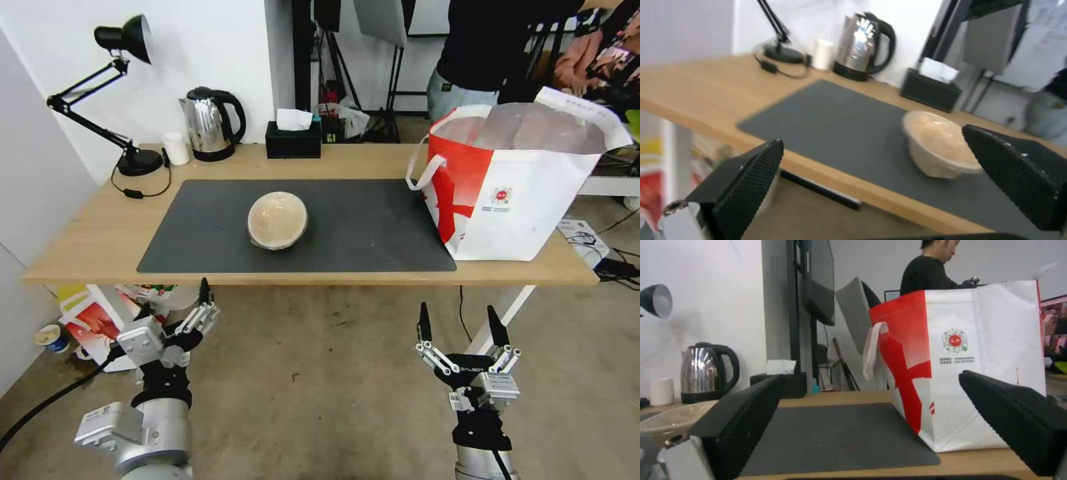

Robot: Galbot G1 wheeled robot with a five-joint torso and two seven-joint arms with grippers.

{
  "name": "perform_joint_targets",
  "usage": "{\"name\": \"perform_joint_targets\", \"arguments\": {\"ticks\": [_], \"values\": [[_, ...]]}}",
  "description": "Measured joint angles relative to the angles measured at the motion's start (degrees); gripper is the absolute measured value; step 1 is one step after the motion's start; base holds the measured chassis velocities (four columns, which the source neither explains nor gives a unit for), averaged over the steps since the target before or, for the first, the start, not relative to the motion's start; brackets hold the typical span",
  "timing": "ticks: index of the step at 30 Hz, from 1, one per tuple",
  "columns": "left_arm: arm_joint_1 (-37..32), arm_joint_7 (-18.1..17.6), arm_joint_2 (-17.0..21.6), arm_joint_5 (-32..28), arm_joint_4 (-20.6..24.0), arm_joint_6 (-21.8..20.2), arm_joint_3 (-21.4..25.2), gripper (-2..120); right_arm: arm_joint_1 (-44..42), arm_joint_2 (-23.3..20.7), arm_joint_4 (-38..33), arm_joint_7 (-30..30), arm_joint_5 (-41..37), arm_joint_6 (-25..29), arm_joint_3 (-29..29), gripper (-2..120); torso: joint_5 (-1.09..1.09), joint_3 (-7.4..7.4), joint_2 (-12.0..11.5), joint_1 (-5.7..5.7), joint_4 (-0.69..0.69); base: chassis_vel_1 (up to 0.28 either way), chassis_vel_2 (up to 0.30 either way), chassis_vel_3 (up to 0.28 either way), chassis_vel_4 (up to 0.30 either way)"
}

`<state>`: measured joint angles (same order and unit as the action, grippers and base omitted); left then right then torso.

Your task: Pick up the trash from the table and place it into the takeout bag.

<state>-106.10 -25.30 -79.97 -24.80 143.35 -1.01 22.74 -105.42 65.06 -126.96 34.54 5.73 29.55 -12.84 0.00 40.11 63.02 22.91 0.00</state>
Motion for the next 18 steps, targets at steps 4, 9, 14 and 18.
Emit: {"name": "perform_joint_targets", "arguments": {"ticks": [4,9,14,18], "values": [[0.0,0.7,0.6,-2.9,0.0,0.4,0.1,100,0.0,0.0,0.0,0.0,0.0,0.0,0.0,100,0.00,0.00,0.0,0.00,0.00,0.000,0.000,0.000,0.000],[0.0,0.9,0.7,-3.3,0.0,0.5,0.2,100,0.0,0.0,0.0,0.0,0.0,0.0,0.0,100,0.00,0.00,0.0,0.00,0.01,0.000,0.000,0.000,0.000],[1.0,2.1,2.7,-7.3,0.0,2.6,1.0,100,0.0,0.0,0.0,0.0,0.0,0.0,0.0,100,0.00,0.00,0.0,0.01,0.00,0.000,0.000,0.000,0.000],[2.0,3.3,4.3,-10.5,0.0,4.5,1.8,100,0.0,0.0,0.0,0.0,0.0,0.0,0.0,100,0.00,0.00,0.0,0.01,0.00,0.000,0.000,0.000,0.000]]}}
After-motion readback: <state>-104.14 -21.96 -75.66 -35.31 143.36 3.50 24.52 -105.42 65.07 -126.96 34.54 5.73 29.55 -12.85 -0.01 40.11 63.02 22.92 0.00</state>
